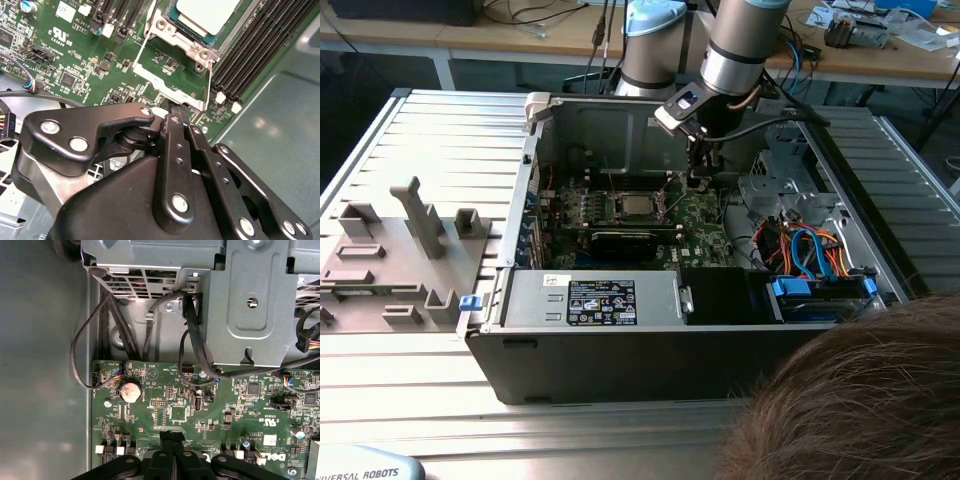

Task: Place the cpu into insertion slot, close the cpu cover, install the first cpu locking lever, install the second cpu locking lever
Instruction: 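Close the cpu cover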

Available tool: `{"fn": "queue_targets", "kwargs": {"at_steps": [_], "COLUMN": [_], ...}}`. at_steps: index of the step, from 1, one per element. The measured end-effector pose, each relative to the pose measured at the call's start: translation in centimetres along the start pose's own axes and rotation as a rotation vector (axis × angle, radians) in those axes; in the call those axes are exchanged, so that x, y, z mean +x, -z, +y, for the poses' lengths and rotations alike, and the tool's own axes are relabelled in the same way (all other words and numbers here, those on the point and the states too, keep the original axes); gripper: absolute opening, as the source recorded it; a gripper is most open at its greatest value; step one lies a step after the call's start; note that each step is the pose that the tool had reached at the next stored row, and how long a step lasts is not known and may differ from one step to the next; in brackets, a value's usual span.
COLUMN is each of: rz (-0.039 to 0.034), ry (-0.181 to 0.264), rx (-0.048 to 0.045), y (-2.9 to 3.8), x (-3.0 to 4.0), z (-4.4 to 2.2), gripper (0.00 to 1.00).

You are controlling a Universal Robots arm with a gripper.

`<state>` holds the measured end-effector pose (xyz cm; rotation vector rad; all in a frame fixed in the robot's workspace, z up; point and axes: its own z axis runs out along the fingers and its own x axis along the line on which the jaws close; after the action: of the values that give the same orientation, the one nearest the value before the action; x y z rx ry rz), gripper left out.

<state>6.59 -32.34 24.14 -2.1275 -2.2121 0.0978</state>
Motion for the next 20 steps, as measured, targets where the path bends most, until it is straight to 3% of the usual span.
{"fn": "queue_targets", "kwargs": {"at_steps": [20], "rz": [0.0001], "ry": [0.0], "rx": [0.0], "y": [-0.09], "x": [0.01], "z": [-0.34], "gripper": [0.11]}}
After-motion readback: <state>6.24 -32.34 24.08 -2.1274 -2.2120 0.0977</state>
